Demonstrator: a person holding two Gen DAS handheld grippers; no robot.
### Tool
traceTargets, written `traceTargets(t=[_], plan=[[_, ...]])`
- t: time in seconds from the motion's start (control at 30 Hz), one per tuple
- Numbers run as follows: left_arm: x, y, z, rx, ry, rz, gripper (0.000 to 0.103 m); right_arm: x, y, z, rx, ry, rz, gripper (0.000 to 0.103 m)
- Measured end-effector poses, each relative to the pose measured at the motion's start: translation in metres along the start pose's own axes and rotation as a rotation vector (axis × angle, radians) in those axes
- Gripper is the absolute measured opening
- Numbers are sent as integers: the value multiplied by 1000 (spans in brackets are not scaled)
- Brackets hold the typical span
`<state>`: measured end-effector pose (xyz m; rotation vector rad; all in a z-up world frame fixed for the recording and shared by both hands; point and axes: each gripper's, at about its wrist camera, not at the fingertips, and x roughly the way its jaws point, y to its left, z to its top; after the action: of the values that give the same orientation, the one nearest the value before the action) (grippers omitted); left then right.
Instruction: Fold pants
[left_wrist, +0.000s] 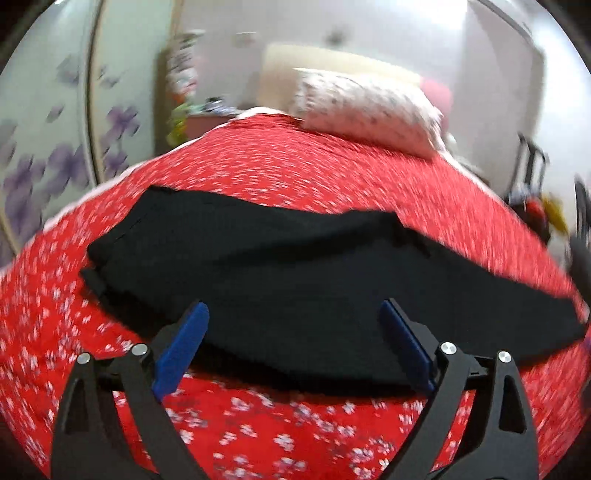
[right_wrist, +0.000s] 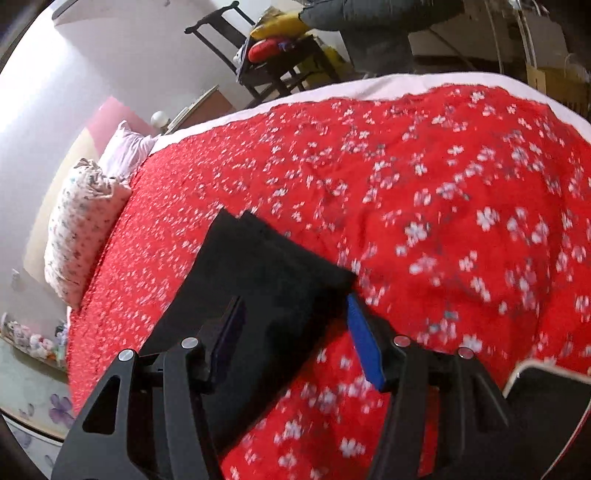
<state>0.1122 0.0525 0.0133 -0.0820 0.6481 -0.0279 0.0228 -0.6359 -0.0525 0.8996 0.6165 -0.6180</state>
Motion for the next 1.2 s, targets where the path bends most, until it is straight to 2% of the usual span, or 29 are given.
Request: traceTargets(t=[0.1,0.23,0.33,0.4,0.47,0.63,0.67,0.7,0.73,0.9,1.0,1.13,1.2], plan=[[6,-24,-8,125,5,22,95,8,5,2,-36,-36,-4,59],[14,-39,-16,208,24,24,95,6,12,0,-105,-74,-6,42],[17,-40,-17,204,37,17,95,-2,16,1,-134,-105,16,39],[15,-36,-17,186,41,13,95,2,17,0,-152,-100,-10,39],[14,-30,-17,163,43,3,96,11,8,-2,-105,-69,-42,39],[15,-22,-15,124,54,0,97,14,1,1,-50,-73,-13,39],[16,-20,-14,113,59,-3,97,14,1,1,-51,-78,-11,37],[16,-17,-14,101,65,-6,97,13,0,1,-50,-82,-7,26],[17,-15,-14,91,69,-7,97,12,0,2,-45,-85,4,21],[17,-8,-11,49,68,-4,98,-11,12,0,-46,-167,76,18],[15,-4,-11,31,62,1,99,-34,44,-6,-162,-235,118,17],[13,3,-8,-4,60,5,99,-66,98,-30,-309,-251,271,17],[12,8,-6,-28,56,4,99,-78,133,-49,-385,-226,348,17]])
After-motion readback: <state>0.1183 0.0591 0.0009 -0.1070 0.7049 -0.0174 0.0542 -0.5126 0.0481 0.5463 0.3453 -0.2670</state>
